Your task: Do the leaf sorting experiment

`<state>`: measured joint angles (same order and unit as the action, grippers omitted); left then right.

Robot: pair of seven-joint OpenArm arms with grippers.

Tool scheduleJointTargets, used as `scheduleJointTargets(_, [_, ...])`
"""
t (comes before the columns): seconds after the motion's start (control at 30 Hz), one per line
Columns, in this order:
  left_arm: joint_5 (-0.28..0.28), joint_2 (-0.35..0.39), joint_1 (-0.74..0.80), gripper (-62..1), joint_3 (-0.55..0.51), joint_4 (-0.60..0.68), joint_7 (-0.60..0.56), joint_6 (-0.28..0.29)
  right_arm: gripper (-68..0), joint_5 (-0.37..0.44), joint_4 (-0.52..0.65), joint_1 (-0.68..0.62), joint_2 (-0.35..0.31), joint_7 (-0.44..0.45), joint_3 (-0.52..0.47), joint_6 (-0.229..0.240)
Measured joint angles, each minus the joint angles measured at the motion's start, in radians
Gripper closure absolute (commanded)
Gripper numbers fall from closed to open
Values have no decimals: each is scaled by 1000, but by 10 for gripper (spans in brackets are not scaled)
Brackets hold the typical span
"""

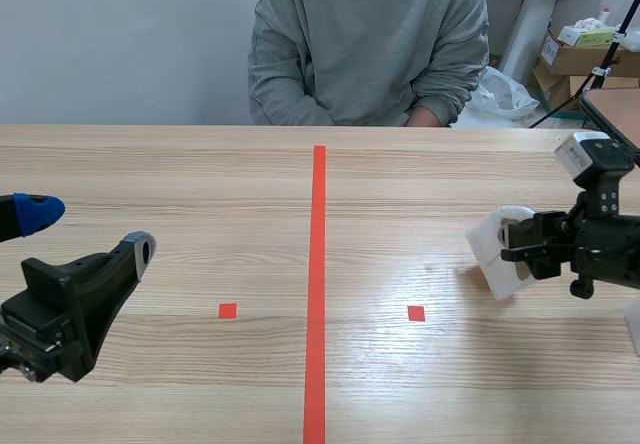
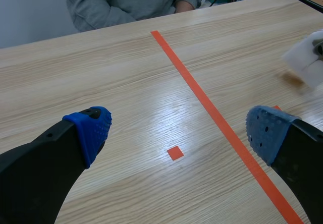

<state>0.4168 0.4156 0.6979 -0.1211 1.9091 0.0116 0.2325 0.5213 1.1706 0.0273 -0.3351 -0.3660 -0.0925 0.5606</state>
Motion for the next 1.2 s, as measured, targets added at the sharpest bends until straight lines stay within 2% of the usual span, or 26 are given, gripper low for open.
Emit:
scheduleJointTargets(0.17, [0,0,0,-572,0,0,0,0,-83,0,0,-39,0,-3,-89,-6])
scheduleJointTargets(0.3, [0,0,0,-572,0,0,0,0,-83,0,0,-71,0,-23,-156,-50])
scheduleJointTargets(0.4, [0,0,0,-572,0,0,0,0,-83,0,0,-95,0,-24,-192,-51])
scheduleJointTargets(0.73, [0,0,0,-572,0,0,0,0,-86,-5,0,-112,0,-20,-200,-51])
scheduleJointTargets(0.8, [0,0,0,-572,0,0,0,0,-136,-5,0,-112,0,-20,-200,-51])
scheduleJointTargets(0.93, [0,0,0,-572,0,0,0,0,-337,-3,0,-112,0,-18,-200,-51])
scheduleJointTargets(1.03, [0,0,0,-572,0,0,0,0,-458,-4,0,-112,0,-17,-200,-51])
scheduleJointTargets(1.13, [0,0,0,-572,0,0,0,0,-544,-4,0,-112,0,-17,-200,-51])
scheduleJointTargets(1.2, [0,0,0,-572,0,0,0,0,-577,-4,0,-112,0,-17,-200,-51])
